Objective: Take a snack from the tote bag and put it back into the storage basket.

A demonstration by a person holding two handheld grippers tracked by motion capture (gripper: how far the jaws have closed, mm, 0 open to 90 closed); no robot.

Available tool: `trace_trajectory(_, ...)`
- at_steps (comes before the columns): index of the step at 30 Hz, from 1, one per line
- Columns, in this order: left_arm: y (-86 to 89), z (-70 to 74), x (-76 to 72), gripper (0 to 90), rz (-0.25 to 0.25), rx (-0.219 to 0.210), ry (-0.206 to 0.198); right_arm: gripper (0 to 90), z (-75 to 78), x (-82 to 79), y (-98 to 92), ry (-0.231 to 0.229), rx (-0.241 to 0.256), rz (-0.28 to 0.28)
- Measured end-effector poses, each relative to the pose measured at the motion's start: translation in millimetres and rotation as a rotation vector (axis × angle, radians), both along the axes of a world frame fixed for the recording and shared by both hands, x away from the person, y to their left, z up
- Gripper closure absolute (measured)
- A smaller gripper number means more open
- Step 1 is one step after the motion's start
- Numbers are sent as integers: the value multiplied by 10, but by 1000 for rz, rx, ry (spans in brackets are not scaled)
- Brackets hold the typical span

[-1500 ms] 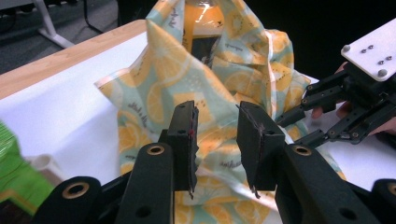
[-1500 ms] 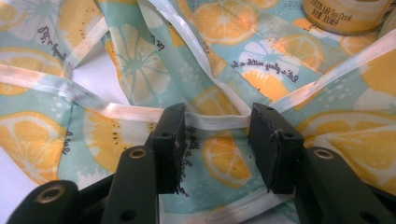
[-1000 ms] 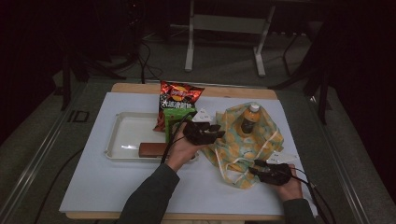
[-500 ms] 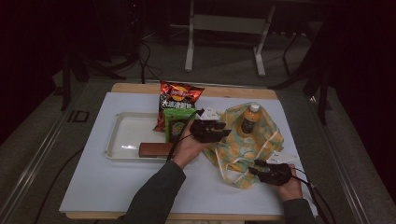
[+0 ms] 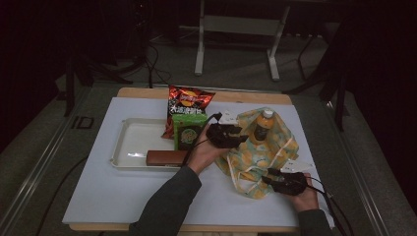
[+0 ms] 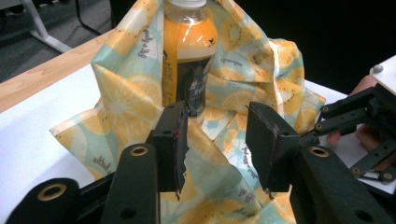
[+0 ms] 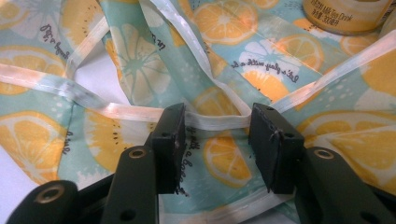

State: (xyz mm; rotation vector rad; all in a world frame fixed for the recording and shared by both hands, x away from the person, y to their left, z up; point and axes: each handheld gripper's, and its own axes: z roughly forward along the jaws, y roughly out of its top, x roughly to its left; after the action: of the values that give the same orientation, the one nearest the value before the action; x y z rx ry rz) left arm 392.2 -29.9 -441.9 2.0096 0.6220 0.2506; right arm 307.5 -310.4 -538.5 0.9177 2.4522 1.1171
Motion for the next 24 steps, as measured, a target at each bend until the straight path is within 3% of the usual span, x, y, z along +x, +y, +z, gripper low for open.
trace_trajectory(17,-269,-50,189,541,11,17,-1,558,-1,1,0,0,2,1)
trace_trajectory(24,-417,8,253,512,19,35,-18,557,-1,1,-1,-1,2,1)
